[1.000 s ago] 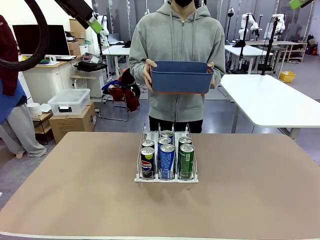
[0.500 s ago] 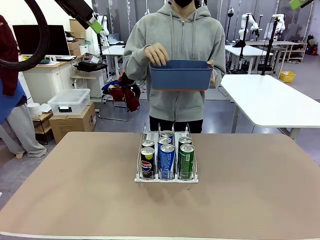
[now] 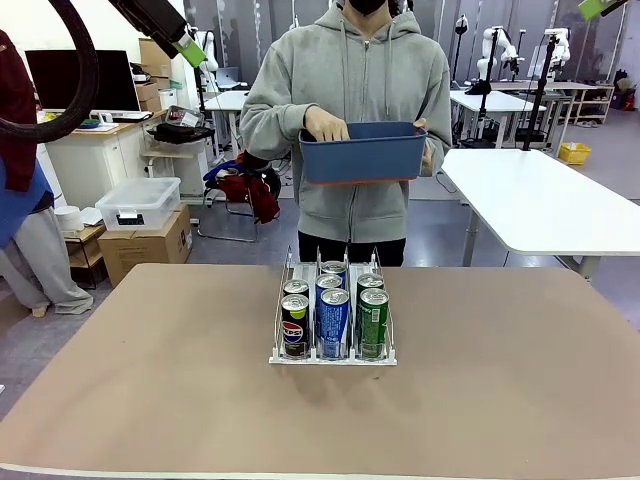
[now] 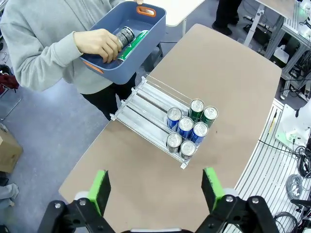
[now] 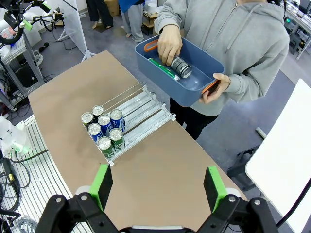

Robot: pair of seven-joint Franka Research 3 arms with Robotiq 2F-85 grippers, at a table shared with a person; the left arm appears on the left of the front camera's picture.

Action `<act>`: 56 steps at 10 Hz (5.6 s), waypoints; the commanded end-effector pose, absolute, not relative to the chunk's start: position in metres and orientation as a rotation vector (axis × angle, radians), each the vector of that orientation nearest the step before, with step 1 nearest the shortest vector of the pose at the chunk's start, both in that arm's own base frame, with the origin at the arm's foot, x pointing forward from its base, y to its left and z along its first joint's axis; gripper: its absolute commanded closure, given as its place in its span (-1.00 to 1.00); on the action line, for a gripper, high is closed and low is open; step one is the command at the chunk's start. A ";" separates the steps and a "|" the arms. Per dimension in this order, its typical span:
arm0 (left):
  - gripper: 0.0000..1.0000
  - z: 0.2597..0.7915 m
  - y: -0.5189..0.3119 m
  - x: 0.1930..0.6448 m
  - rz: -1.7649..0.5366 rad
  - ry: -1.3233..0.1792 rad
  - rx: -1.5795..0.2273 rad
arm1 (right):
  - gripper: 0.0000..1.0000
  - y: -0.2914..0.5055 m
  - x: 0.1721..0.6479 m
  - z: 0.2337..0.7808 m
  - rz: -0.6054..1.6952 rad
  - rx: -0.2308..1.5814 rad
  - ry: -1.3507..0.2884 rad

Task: Fill the beverage cans into the dispenser.
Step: Pick up the Pepsi coke handed by the human.

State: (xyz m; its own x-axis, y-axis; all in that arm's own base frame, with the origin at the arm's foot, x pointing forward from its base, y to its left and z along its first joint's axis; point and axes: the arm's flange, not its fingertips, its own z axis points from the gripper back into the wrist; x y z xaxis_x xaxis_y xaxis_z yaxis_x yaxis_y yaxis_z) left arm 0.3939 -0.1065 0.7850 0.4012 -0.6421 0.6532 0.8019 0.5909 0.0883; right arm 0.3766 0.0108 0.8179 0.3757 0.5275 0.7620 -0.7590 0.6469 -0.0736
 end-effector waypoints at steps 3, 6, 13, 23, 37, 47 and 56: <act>-1.00 0.785 -0.106 0.394 -0.930 -0.703 -0.259 | -1.00 0.011 0.375 0.816 0.842 0.316 -0.842; -1.00 0.785 -0.106 0.394 -0.930 -0.703 -0.259 | -1.00 0.011 0.375 0.816 0.842 0.316 -0.842; -1.00 0.785 -0.106 0.394 -0.930 -0.703 -0.259 | -1.00 0.011 0.375 0.816 0.842 0.316 -0.842; -1.00 0.785 -0.106 0.394 -0.930 -0.703 -0.259 | -1.00 0.011 0.375 0.816 0.842 0.316 -0.842; -1.00 0.727 -0.139 0.415 -0.997 -0.853 -0.200 | -1.00 0.011 0.375 0.816 0.842 0.316 -0.842; -1.00 0.691 -0.150 0.446 -0.913 -0.905 -0.207 | -1.00 0.011 0.375 0.816 0.842 0.316 -0.842; -1.00 0.684 -0.157 0.461 -0.910 -0.867 -0.185 | -1.00 0.011 0.375 0.816 0.842 0.316 -0.842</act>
